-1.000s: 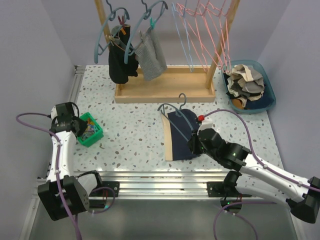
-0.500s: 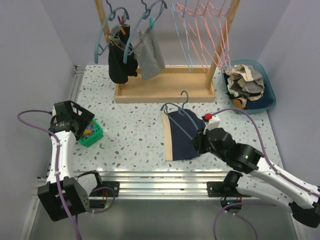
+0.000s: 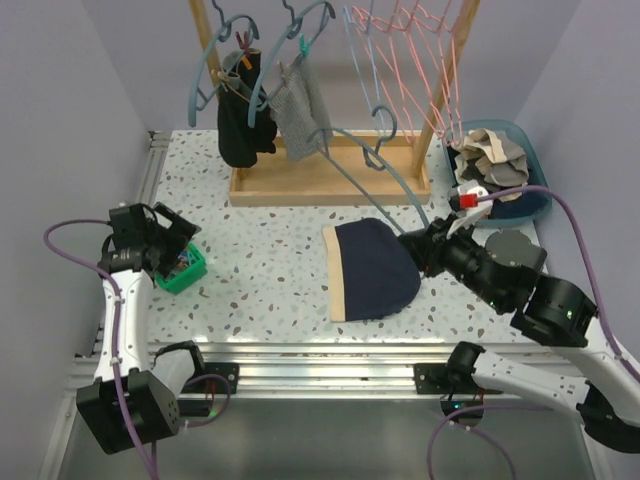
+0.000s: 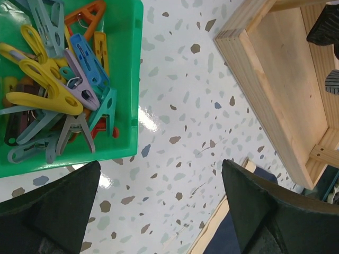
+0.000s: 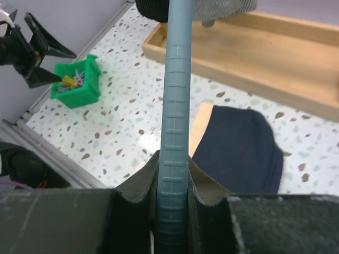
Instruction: Remove the underwear clipped to the hanger
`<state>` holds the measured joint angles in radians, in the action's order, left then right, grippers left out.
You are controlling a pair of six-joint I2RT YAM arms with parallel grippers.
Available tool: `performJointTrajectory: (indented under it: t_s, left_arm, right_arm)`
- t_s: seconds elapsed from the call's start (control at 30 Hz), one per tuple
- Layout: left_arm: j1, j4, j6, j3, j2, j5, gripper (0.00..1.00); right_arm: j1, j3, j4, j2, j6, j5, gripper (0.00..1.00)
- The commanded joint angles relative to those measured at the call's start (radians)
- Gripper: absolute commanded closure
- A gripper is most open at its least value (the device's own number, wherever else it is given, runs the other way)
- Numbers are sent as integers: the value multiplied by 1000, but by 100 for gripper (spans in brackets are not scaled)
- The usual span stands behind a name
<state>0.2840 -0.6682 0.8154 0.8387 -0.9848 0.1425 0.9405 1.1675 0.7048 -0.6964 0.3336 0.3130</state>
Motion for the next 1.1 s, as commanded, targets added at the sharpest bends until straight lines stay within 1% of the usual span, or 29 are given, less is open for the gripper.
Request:
performJointTrajectory:
  t_s: [0.0,0.07,0.1,0.2,0.3,0.33,0.43,0.47,0.57,0.7,0.77,0.8,0.9,1.07]
  left_arm:
    - [-11,45,13,-26,12,48,0]
    - [-12,51,14,-36,14,55,0]
    - [-11,51,13,-42,14,58,0]
    - [-12,51,13,-47,18,66,0]
    - [-19,56,16,-52,18,80,0]
    - [-17,56,16,-58,18,85,0]
    - [-19,59,16,-66,20,91,0]
    - [-19,62,16,-67,20,92,0]
    - [-19,64,18,-72,23,103,0]
    - [-22,65,21,-78,26,112,0]
    - [-22,65,21,-81,31,112,0]
    - [-22,65,19,-82,32,112,0]
    - [-25,68,19,-90,34,114,0]
    - [-26,79,25,-98,34,129,0]
  right_arm:
    - [0,163,-117,-130,-190,98,100]
    - [-2,225,-149,-185,-240,156,100]
    - [-2,271,-187,-236,-284,216,100]
    - [-2,334,-289,-314,-368,311,100]
    - [0,391,-353,-382,-427,365,100]
    - [-2,408,-382,-437,-439,385,100]
    - [-11,487,-403,-523,-450,403,100]
    - [-15,504,-410,-573,-446,405,100]
    - [-52,564,-432,-652,-409,391,100]
    - [-117,688,-419,-750,-352,351,100]
    - [-137,724,-410,-781,-341,331,100]
    - [-163,763,-403,-813,-309,307,100]
    - [-201,829,-357,-873,-289,273,100]
    - [-243,908,-309,-953,-258,219,100]
